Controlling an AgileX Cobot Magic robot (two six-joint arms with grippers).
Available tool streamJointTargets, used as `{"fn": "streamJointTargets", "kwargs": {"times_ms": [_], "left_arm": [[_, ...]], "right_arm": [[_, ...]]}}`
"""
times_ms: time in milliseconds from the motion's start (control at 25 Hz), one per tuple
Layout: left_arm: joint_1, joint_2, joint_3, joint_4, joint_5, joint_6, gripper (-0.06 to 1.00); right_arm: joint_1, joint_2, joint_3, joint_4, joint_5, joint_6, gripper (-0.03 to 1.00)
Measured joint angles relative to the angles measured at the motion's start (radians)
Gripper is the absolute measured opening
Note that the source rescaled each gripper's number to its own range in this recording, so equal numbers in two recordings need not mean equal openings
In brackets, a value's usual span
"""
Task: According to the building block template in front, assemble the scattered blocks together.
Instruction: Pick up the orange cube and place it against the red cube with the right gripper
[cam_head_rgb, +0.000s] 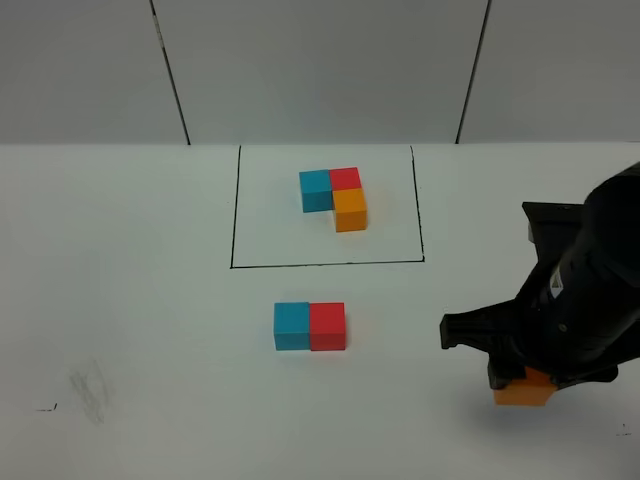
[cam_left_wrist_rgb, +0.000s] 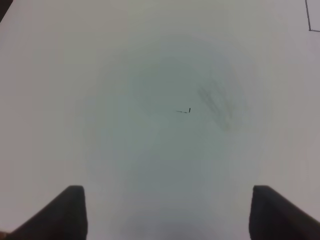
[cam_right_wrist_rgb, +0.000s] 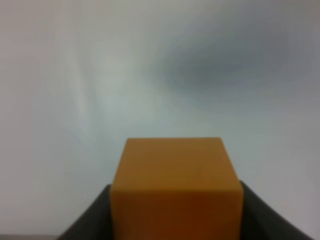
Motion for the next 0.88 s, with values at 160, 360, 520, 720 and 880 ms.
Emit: {"fn": "streamJointTargets", "kwargs": {"times_ms": [160,360,520,720,880], "left_arm": [[0.0,0.0,0.0,0.0,0.0,0.0,0.61],[0.0,0.0,0.0,0.0,0.0,0.0,0.61],[0.0,0.0,0.0,0.0,0.0,0.0,0.61],[0.0,0.0,0.0,0.0,0.0,0.0,0.61],[0.0,0.0,0.0,0.0,0.0,0.0,0.61]], "right_arm": [[0.077,0.021,-0.104,-0.079,0.101,0.092,0.0],[0.095,0.078,-0.203,-0.056,0.112,0.093,0.0],[0.097,0.13,-0.225,0.008,0.115,0.081,0.0],[0.098,0.173,-0.236,0.071,0.118,0.066,0.0],[0.139,0.197,-0.243,0.065,0.119,0.053,0.0]]}}
